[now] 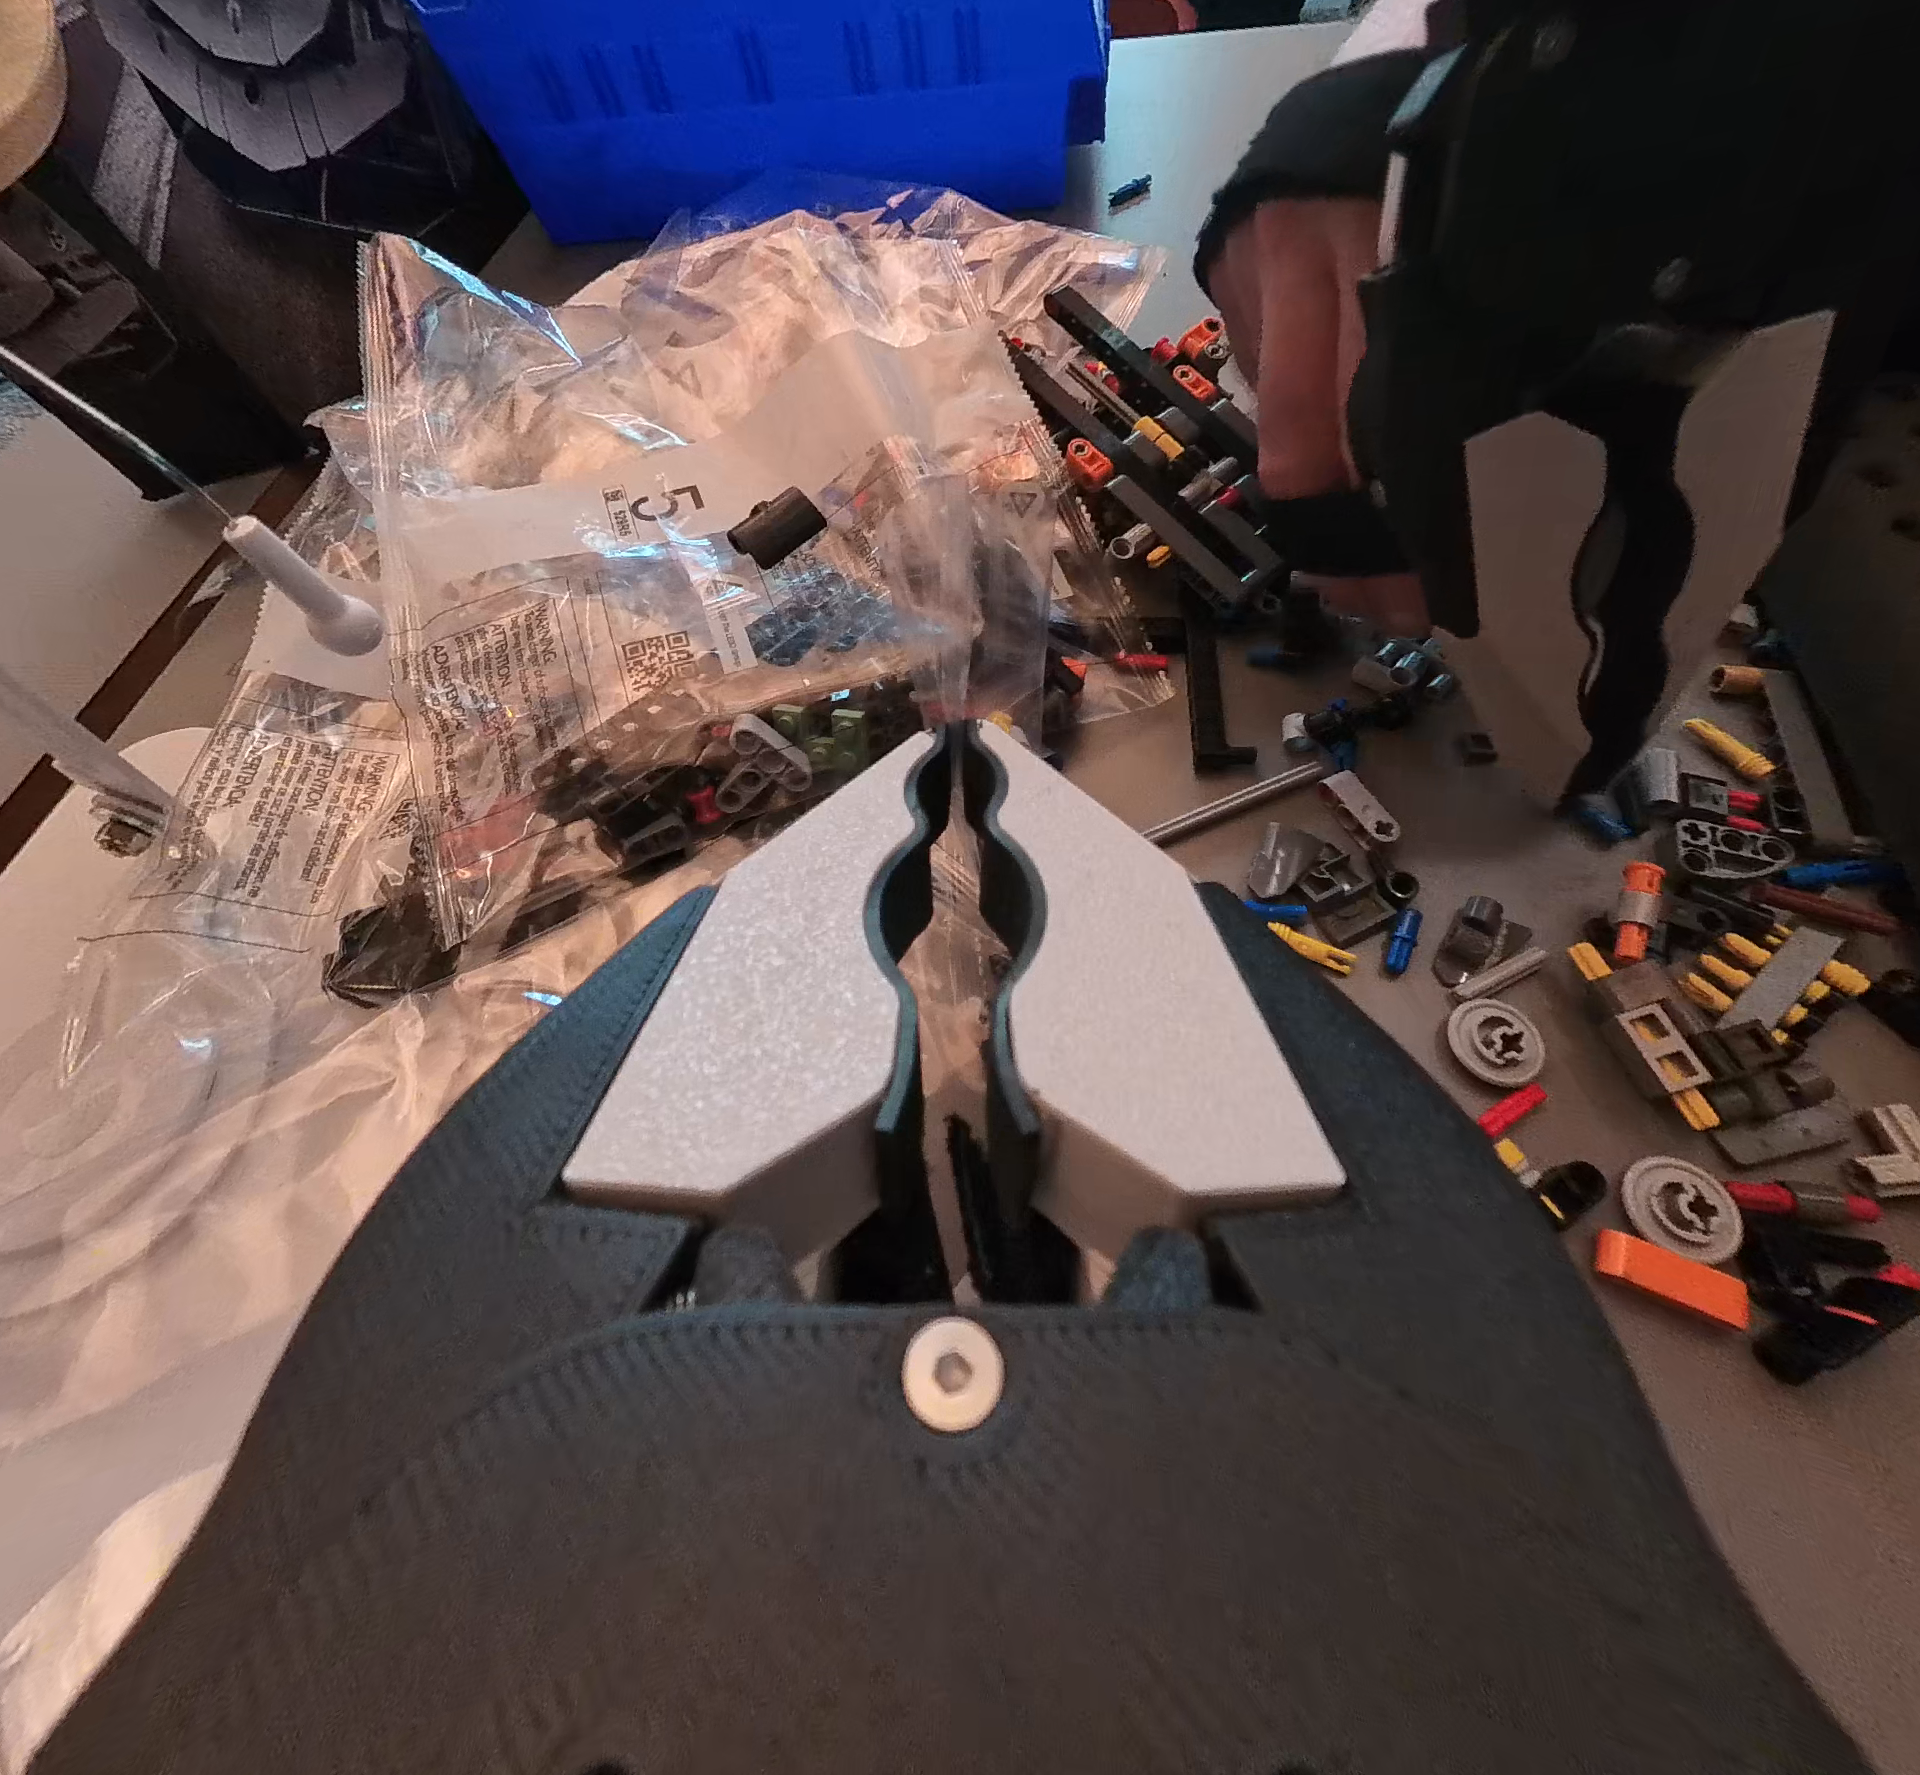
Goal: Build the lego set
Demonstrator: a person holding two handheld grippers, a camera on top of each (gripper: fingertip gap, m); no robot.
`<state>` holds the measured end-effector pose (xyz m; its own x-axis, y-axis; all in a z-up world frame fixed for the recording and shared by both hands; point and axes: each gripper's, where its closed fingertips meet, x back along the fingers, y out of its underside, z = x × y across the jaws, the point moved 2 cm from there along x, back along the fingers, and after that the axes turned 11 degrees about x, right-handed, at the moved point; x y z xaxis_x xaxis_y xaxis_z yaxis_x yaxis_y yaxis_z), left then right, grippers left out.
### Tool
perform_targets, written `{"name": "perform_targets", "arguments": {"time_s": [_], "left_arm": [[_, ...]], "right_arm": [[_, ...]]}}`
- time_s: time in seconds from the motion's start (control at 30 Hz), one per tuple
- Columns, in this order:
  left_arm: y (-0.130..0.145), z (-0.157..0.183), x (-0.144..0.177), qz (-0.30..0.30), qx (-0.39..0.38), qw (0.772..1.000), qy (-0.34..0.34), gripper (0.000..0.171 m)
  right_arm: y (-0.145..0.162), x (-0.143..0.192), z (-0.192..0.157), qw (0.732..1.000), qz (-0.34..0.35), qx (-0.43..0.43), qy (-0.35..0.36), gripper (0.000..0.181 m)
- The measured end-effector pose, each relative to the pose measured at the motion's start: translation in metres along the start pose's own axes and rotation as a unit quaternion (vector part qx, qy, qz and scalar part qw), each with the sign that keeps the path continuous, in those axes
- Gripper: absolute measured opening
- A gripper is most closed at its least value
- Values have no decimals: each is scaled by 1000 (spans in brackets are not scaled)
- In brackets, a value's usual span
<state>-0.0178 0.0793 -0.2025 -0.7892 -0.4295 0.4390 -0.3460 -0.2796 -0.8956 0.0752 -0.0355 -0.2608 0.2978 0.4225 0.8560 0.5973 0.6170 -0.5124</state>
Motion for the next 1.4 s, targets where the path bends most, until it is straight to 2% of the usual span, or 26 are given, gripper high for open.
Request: {"name": "perform_targets", "arguments": {"time_s": [0.13,0.23,0.33,0.4,0.53,0.97,1.4], "left_arm": [[0,0,0,0,0,1000,0,0],[0,0,0,0,0,1000,1,0],[-1,1,0,1,-1,1000,3,0],[-1,2,0,1,-2,1000,4,0],[-1,3,-1,1,-3,1000,6,0],[-1,4,-2,0,-4,1000,8,0],[1,4,-2,-3,-3,1000,7,0]], "right_arm": [[-1,0,-1,1000,7,4,-6,1],[-6,13,13,998,44,5,39,1],[-6,46,45,984,86,-6,157,1],[1,76,69,960,103,-25,258,1],[16,121,92,916,126,-67,376,0],[26,120,108,899,88,-87,420,1],[28,114,109,903,68,-94,413,1]]}}
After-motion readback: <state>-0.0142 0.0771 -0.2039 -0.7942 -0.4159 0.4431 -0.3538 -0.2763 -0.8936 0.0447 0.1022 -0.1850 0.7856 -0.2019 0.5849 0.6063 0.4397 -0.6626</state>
